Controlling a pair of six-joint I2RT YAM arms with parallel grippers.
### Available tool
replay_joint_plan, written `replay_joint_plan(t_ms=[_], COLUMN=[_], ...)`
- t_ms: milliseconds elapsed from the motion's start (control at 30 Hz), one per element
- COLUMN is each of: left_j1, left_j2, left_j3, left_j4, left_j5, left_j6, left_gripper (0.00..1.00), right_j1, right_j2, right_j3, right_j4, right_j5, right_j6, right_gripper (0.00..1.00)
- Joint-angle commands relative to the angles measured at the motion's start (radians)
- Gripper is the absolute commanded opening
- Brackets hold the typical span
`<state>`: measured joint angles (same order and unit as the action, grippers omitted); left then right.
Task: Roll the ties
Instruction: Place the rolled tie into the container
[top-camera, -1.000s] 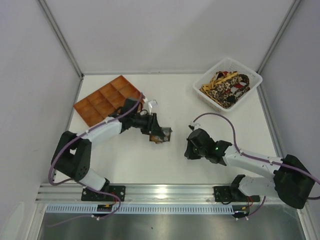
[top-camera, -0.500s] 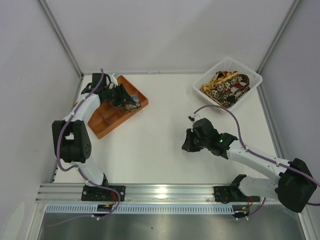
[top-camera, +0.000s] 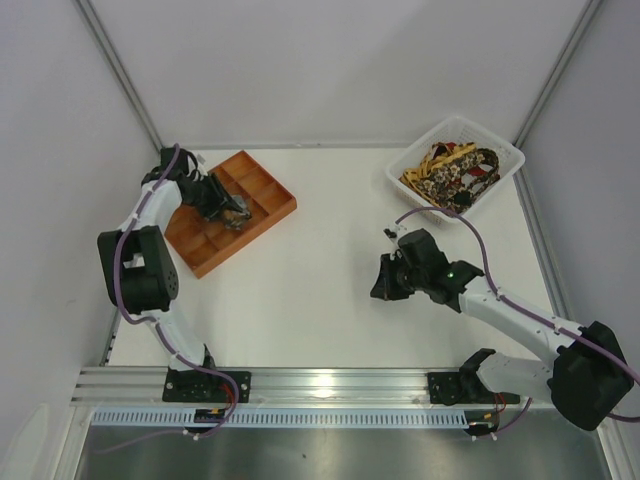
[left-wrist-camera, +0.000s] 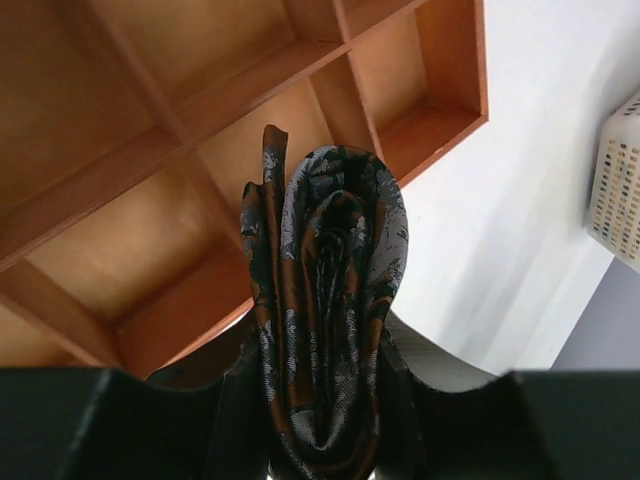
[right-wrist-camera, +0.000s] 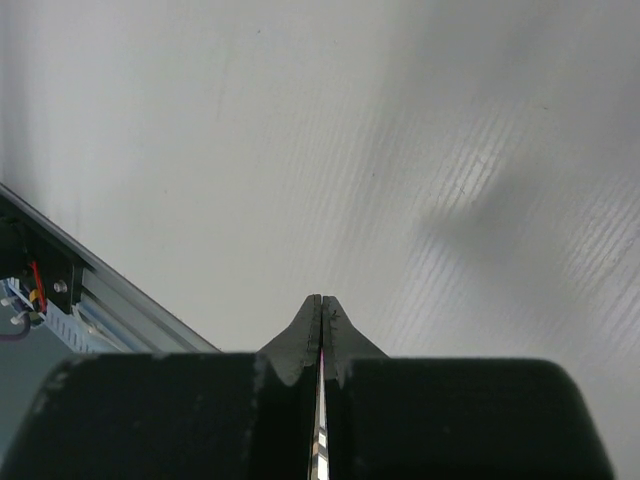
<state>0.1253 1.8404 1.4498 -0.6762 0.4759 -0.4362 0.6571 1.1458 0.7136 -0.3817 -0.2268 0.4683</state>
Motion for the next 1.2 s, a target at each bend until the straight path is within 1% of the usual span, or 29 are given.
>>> replay_joint_plan(t_ms=[0, 67, 200, 433, 533, 700, 967, 1033, 1167], left_j1=[0.019, 0.020, 0.036, 0.046, 0.054, 0.079, 0.099, 0.099, 0.099], left_j2=[-0.007, -0.004, 0.000, 0.046, 0.062, 0.085, 0.097, 0.117, 0.143], left_j3=[0.017, 0.015, -0.009, 0.035, 0.026, 0.055, 0.020, 0.024, 0.052], left_j4=[-0.072, -0.105, -0.118, -0.198, -0.197, -0.230, -0.232, -0.236, -0.253], left_j5=[-0.023, -0.039, -0.039, -0.126, -0.141, -0.203, -0.218, -0.194, -0.212], left_j6=[-0.041, -0.027, -0.027, -0.026, -0.032, -0.029, -0.027, -0.024, -0.030], left_gripper=[0.01, 0.00, 0.00, 0.00, 0.00, 0.00, 0.00, 0.00, 0.00], right_j1=[0.009, 0.019, 0.024, 0.026, 0.026, 0.026, 0.029, 0.029, 0.029], right_j2=[-0.023, -0.023, -0.023, -0.026, -0.031, -0.037, -0.031, -0.029, -0.026], right_j3=[0.033, 0.040, 0.047, 0.058, 0.055, 0.057, 0.063, 0.066, 0.069], right_j4=[0.000, -0.002, -0.002, -0.019, -0.020, -0.032, -0.031, -0.031, -0.039], right_j5=[-0.025, -0.025, -0.025, -0.017, -0.014, 0.000, 0.001, 0.001, 0.007], right_j6=[-0.031, -0.028, -0.026, -0.025, -0.025, -0.030, -0.033, -0.033, -0.031], right_gripper=[0.00, 0.00, 0.00, 0.00, 0.00, 0.00, 0.00, 0.00, 0.00])
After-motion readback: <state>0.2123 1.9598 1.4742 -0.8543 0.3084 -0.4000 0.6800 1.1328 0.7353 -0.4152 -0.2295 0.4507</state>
